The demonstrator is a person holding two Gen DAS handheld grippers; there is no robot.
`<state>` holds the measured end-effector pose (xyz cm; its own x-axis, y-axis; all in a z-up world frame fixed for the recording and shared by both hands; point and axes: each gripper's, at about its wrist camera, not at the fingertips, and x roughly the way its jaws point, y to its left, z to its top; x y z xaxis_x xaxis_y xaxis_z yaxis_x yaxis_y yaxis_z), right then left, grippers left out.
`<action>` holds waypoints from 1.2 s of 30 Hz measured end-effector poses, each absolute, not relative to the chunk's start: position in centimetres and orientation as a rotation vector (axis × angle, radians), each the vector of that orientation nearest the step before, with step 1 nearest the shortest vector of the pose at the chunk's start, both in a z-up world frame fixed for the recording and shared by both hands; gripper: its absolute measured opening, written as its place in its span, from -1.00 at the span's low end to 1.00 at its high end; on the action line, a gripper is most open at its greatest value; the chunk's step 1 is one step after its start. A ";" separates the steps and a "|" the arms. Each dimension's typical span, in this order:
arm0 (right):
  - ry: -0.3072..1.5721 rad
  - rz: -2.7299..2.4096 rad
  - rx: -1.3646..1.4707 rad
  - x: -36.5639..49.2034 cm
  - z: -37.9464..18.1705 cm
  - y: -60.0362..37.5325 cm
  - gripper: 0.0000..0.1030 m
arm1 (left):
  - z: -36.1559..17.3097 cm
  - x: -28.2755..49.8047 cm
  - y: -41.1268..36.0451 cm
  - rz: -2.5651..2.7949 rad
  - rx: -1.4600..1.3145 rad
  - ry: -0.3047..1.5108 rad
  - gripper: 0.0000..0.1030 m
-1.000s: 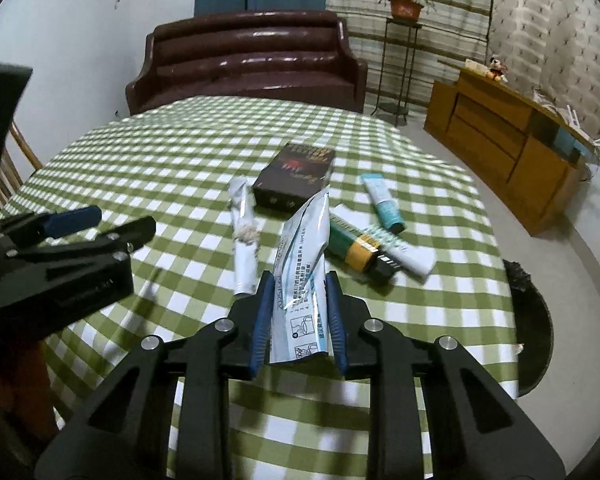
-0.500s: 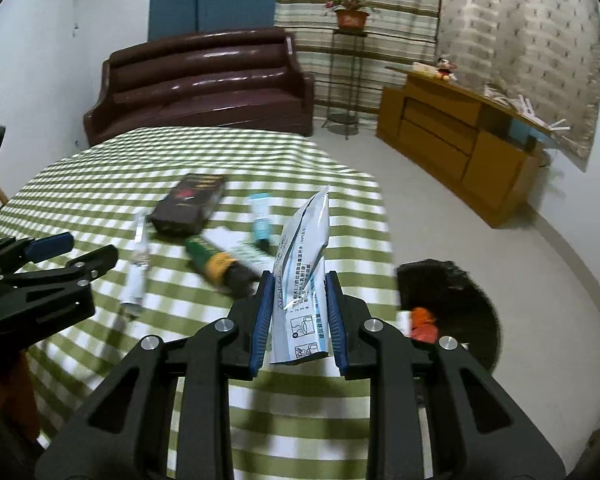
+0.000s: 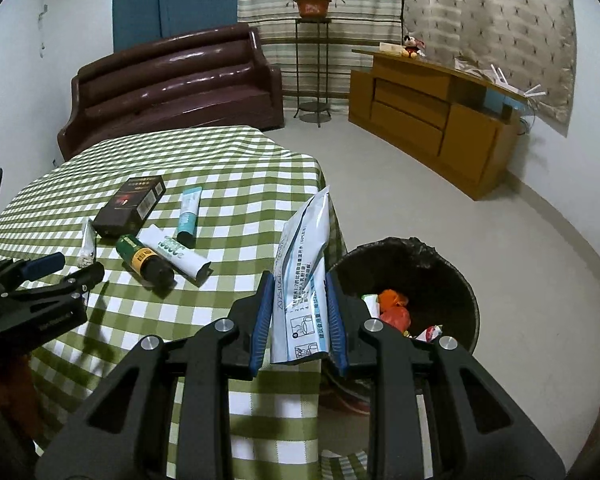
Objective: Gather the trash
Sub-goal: 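Grasp the paper-wrapped white stick with the left tool while the right tool holds the packet, then carry the white stick and packet over the bin with both tools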
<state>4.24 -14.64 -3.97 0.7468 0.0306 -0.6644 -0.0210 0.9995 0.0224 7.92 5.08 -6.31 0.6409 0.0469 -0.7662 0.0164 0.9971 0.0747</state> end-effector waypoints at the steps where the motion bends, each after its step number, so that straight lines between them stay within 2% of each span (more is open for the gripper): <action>1: 0.729 0.029 0.015 4.3 -4.0 -14.5 -0.50 | -6.4 7.9 5.1 0.014 0.077 0.878 0.12; 5: 0.733 0.029 0.016 4.2 -4.3 -14.5 -0.50 | -6.6 8.0 5.0 0.000 0.081 0.889 -0.13; 9: 0.734 0.029 0.016 4.2 -4.4 -14.5 -0.50 | -6.6 7.9 5.0 -0.014 0.082 0.886 -0.27; 11: 0.735 0.029 0.016 4.2 -4.4 -14.6 -0.50 | -6.7 7.8 4.9 -0.027 0.080 0.885 -0.46; 15: 0.735 0.029 0.017 4.2 -4.4 -14.5 -0.50 | -6.7 7.6 4.9 -0.031 0.076 0.881 -0.49; 20: 0.734 0.029 0.017 4.2 -4.4 -14.5 -0.50 | -6.6 7.2 5.0 -0.026 0.083 0.868 -0.61; 36: 0.722 0.029 0.020 4.2 -4.3 -14.4 -0.50 | -5.1 4.9 6.7 -0.008 0.051 0.837 -0.65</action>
